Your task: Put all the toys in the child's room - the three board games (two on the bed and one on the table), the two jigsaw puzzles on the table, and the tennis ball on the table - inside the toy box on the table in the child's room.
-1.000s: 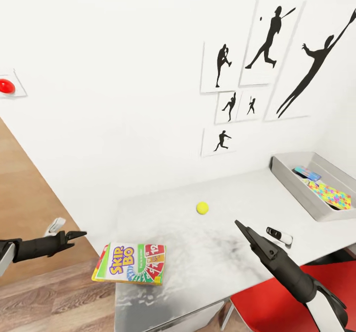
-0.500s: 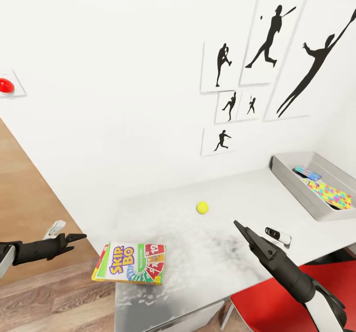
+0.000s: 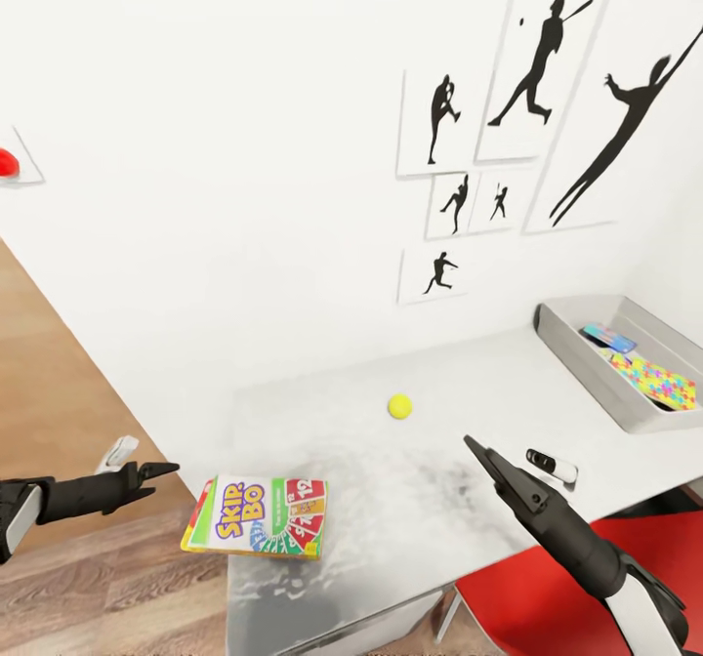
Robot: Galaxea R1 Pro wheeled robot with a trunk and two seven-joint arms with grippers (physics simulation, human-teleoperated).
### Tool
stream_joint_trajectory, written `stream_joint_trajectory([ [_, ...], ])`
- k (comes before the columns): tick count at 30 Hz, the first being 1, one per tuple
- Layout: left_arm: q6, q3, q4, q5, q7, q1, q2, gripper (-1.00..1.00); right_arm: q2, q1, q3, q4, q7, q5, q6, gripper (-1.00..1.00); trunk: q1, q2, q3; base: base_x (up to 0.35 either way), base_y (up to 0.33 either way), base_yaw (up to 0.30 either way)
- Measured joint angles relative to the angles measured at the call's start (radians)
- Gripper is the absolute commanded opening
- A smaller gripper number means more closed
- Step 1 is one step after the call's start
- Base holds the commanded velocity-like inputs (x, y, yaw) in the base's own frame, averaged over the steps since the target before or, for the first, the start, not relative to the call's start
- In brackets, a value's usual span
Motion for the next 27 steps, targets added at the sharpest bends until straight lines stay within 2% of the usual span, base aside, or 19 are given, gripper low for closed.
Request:
stream_joint_trajectory([
  [9, -0.005, -0.013, 0.001, -0.003, -0.007, 0.001, -0.003, 1.00, 0.004, 0.000, 0.000, 0.000, 0.000, 0.000, 0.000, 1.00, 0.000, 0.000, -0.008, 0.000, 0.000, 0.000],
  [12, -0.006, -0.028, 0.001, -0.003, -0.007, 0.001, -0.003, 1.00, 0.006, 0.000, 0.000, 0.000, 0.000, 0.000, 0.000, 1.00, 0.000, 0.000, -0.009, 0.000, 0.000, 0.000],
  [20, -0.009, -0.110, 0.001, -0.001, -0.011, 0.001, -0.003, 1.00, 0.009, 0.000, 0.007, 0.000, -0.001, 0.000, -0.001, 1.00, 0.000, 0.000, -0.010, 0.000, 0.000, 0.000],
  [27, -0.010, -0.134, 0.010, 0.000, -0.015, 0.001, -0.003, 1.00, 0.009, 0.000, 0.002, 0.000, 0.000, 0.000, -0.001, 1.00, 0.000, 0.000, -0.010, 0.000, 0.000, 0.000],
])
